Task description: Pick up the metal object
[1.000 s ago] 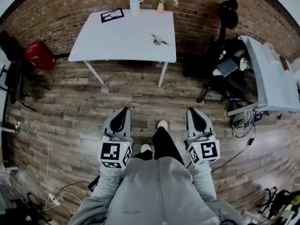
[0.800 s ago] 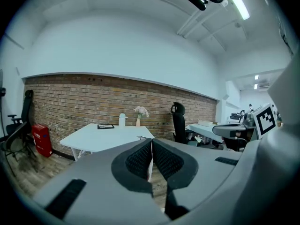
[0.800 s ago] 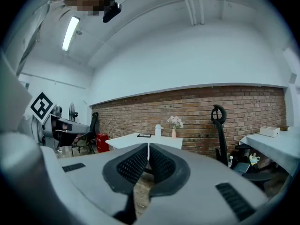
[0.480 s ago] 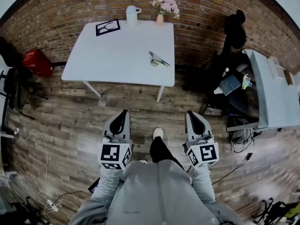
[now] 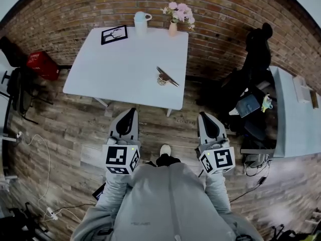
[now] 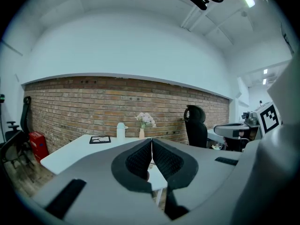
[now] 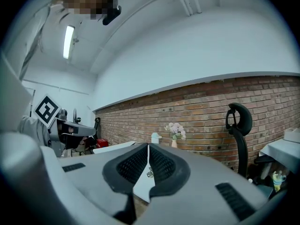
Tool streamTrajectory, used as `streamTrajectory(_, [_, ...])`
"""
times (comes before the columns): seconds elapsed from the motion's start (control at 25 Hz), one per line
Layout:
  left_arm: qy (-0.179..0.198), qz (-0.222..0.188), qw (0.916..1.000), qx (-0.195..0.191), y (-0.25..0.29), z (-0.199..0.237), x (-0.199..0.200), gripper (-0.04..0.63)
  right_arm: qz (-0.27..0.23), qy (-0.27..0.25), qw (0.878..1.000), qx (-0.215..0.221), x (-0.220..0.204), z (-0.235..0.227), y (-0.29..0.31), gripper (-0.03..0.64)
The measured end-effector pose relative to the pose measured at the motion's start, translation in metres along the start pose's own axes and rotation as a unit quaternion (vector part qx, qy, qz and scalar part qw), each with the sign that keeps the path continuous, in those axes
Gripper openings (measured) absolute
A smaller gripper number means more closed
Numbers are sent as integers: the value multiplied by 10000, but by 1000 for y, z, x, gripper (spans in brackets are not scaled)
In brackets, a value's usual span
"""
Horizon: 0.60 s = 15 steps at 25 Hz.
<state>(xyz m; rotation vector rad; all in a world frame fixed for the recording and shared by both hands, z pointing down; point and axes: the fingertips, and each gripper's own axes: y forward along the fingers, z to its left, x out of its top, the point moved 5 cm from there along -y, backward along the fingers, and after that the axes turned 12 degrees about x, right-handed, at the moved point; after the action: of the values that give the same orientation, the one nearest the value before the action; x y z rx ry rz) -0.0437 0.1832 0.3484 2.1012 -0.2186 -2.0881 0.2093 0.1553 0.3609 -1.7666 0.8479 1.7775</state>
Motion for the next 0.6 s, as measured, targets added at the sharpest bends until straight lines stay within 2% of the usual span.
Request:
streamTrajectory(0.32, [1, 184, 9998, 53, 36, -19, -2, 27, 90, 201, 9996, 196, -9, -36, 21, 25])
streamTrajectory(0.6, [-2, 293, 9995, 67, 72, -14, -3, 27, 160, 342, 9988, 305, -17, -57, 55, 25])
